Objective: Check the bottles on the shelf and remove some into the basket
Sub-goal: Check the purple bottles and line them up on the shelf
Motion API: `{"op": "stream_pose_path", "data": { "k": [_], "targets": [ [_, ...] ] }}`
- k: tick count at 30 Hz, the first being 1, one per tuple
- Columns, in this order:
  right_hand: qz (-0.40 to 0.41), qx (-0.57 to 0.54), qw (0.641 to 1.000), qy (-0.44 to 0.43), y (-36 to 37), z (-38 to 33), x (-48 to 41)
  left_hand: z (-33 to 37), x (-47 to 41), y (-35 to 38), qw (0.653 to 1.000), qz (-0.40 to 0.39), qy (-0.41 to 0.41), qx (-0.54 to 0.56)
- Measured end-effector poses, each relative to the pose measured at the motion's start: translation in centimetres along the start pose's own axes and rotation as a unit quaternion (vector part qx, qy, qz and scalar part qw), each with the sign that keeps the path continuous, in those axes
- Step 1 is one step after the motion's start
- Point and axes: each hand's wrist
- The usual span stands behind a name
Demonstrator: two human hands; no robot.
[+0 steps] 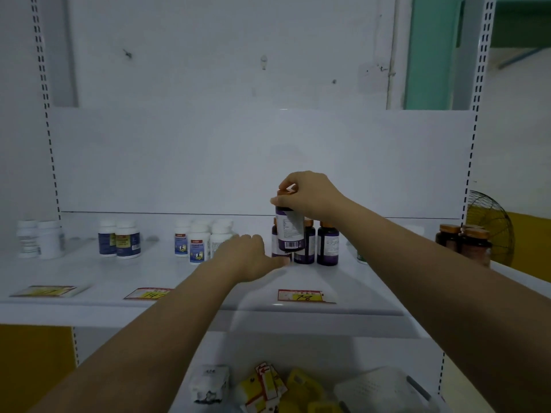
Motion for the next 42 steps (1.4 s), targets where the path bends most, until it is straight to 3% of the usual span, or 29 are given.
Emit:
{"op": "stream_pose_path", "data": {
  "k": [4,7,10,12,16,21,28,33,37,42],
  "targets": [
    [0.0,0.033,0.999,0.001,0.8,-1.3,-0.4,-1.7,0.4,-1.1,1.0,-0.012,-0.016,-0.01],
    [-0.015,-0.011,1.0,0.023,1.4,-2.3,-0.7,-2.6,0.7,-1.7,0.994,-0.01,-0.043,0.102],
    [-0.013,-0.083,0.995,0.061,2.0,-2.9,-0.7,-2.0,1.0,-2.1,0.953,0.0,-0.04,0.3],
    [-0.015,-0.135,0.987,0.084,2.1,-2.6,-0.5,-1.6,1.1,-2.0,0.926,0.019,-0.047,0.374],
    [-0.083,-0.227,0.964,0.114,1.2,-1.1,-0.2,-0.9,0.9,-1.8,0.889,0.035,-0.075,0.451],
    [-0.064,-0.31,0.931,0.182,0.2,0.6,0.6,0.8,0.9,-0.9,0.868,0.044,-0.075,0.488],
    [-0.057,-0.265,0.949,0.16,-1.1,1.4,0.5,2.6,0.8,-0.1,0.875,0.069,-0.071,0.473],
    [-0.033,-0.182,0.98,0.071,-0.7,0.5,0.0,2.6,-0.2,0.2,0.922,0.15,-0.072,0.351],
    [-0.005,-0.151,0.986,0.071,-0.3,-0.6,-0.4,1.9,-0.2,0.2,0.918,0.203,-0.093,0.329],
    [-0.04,-0.147,0.987,0.049,0.5,-2.6,-0.9,-0.4,0.8,-0.5,0.941,0.19,-0.103,0.261]
  ]
}}
Point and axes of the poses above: each hand's wrist, its own x-axis away from the middle knuckle, its own y-axis out of the palm, z = x × y, and after that the axes turned 12 degrees about z, right-handed
